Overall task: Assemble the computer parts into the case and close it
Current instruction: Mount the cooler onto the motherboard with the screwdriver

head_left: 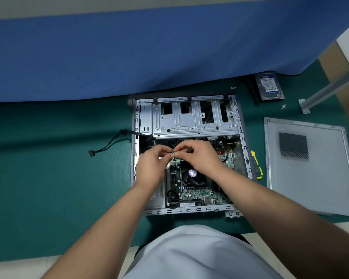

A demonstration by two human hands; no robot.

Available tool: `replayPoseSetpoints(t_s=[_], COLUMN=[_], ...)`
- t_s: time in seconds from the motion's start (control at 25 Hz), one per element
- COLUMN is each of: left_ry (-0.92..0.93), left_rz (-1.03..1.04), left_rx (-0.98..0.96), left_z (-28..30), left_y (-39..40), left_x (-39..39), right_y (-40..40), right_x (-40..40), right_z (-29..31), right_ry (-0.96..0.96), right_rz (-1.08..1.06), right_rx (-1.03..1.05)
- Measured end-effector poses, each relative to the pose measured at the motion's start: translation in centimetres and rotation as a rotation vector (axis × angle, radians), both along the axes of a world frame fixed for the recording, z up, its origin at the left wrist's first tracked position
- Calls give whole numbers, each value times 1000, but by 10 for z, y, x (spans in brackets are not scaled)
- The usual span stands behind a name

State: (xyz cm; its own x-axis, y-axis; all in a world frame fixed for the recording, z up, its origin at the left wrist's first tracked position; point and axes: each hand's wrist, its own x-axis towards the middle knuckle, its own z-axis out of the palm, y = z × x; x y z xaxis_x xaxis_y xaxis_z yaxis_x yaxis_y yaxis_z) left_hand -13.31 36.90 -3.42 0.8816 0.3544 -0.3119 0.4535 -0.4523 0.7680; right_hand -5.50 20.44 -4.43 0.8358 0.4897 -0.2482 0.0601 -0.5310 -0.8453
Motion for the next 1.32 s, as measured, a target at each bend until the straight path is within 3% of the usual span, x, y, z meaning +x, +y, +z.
replayPoseSetpoints(t_s=[0.36, 0.76, 0.92, 1.16, 1.32], left_ry=[30, 53, -17, -300, -228], left_rz=[-65, -86, -185, -268, -344], left_rx=[56, 92, 116, 477, 557], left_z=[2, 2, 3, 0, -10], left_y=[4, 2, 13, 48, 51], left_x=[1, -1, -3, -10, -6], right_y=[3, 8, 8, 19, 28], right_x=[1, -2, -2, -11, -18], right_z=[-2, -2, -3, -22, -37], right_ry=[-156, -133, -114, -156, -171], right_rz=[58, 43, 22, 28, 54], right_rx=[-149, -179, -173, -389, -520])
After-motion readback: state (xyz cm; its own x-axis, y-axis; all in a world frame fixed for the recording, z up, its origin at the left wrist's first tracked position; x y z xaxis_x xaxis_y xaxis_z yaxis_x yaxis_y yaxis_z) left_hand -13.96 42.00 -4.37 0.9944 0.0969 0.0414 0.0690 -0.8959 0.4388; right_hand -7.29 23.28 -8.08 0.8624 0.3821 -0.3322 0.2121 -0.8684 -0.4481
